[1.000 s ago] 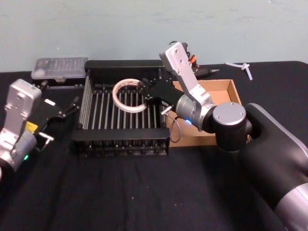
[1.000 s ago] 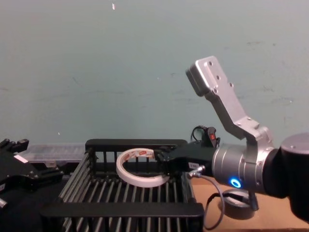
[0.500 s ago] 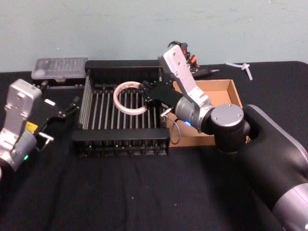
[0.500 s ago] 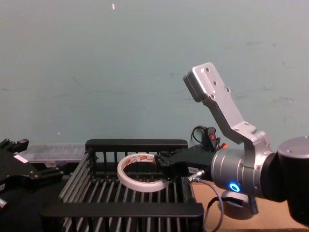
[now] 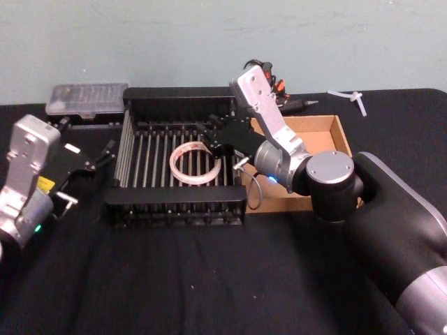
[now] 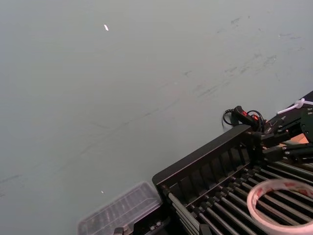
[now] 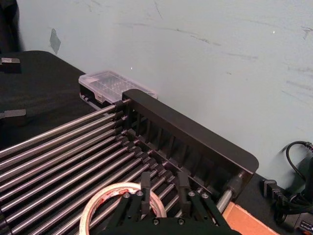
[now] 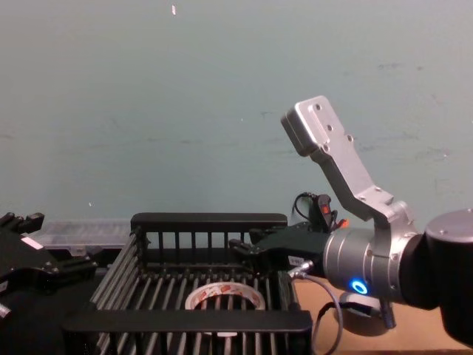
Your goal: Pick up the white tape and place it into the black box , Pick up the silver tape and place it into the brown box.
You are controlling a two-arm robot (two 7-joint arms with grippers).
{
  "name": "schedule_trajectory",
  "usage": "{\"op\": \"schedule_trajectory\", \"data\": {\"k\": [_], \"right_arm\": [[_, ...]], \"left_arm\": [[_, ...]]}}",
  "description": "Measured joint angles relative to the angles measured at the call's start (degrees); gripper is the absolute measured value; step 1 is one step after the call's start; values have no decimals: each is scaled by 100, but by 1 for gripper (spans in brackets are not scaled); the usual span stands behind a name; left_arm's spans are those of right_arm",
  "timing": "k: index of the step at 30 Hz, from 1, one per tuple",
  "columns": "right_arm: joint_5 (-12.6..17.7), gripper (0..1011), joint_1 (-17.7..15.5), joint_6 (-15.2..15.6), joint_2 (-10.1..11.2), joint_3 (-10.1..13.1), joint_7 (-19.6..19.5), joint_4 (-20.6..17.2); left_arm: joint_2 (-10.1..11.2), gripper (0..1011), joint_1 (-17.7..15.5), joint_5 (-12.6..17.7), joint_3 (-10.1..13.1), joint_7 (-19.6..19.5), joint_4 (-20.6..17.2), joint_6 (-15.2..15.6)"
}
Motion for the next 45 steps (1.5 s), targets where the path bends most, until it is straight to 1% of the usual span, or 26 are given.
{"op": "schedule_trajectory", "data": {"k": [1, 2, 4, 5, 6, 9, 10, 11, 12, 14, 15, 18, 19, 21, 22, 24, 37, 42, 45], "right_arm": [[0, 326, 0, 0, 0, 0, 0, 0], [1, 382, 0, 0, 1, 0, 1, -1], [2, 424, 0, 0, 2, 0, 1, -2], [3, 486, 0, 0, 3, 0, 1, -2], [3, 498, 0, -1, 3, 0, 2, -3], [5, 606, 0, 0, 3, 0, 3, -4], [5, 626, 0, 0, 3, 0, 3, -4], [6, 686, 0, 0, 3, 0, 4, -5], [6, 686, 0, 0, 3, 0, 4, -5], [7, 744, 0, 0, 3, 0, 4, -5], [8, 801, 0, 0, 3, 0, 5, -4], [9, 853, 0, 0, 3, 0, 6, -4], [10, 906, 0, -1, 3, 0, 6, -4], [10, 938, 0, -1, 3, 0, 6, -4], [11, 982, 0, 0, 3, 0, 6, -5], [12, 1002, 0, -1, 3, 0, 6, -4], [15, 1002, -21, -9, 8, 23, 39, -34], [41, 1002, -110, -12, 60, 88, 99, -279], [69, 1002, -182, 10, 111, 134, 108, -501]], "left_arm": [[0, 1001, 0, 0, 0, 0, 0, 0], [0, 1001, 0, 0, 0, 0, 0, 0], [0, 1002, 0, 0, 0, 0, 0, 0], [0, 1001, 0, 0, 0, 0, 0, 0], [0, 1001, 0, 0, 0, 0, 0, 0], [0, 1001, 0, 0, 0, 0, 0, 0], [0, 1001, 0, 0, 0, 0, 0, 0], [0, 1001, 0, 0, 0, 0, 0, 0], [0, 1001, 0, 0, 0, 0, 0, 0], [0, 1001, 0, 0, 0, 0, 0, 0], [0, 1001, 0, 0, 0, 0, 0, 0], [0, 1001, 0, 0, 0, 0, 0, 0], [0, 1001, 0, 0, 0, 0, 0, 0], [0, 1001, 0, 0, 0, 0, 0, 0], [0, 1001, 0, 0, 0, 0, 0, 0], [0, 1001, 0, 0, 0, 0, 0, 0], [0, 1001, 0, 0, 0, 0, 0, 0], [0, 1001, 0, 0, 0, 0, 0, 0], [0, 1001, 0, 0, 0, 0, 0, 0]]}}
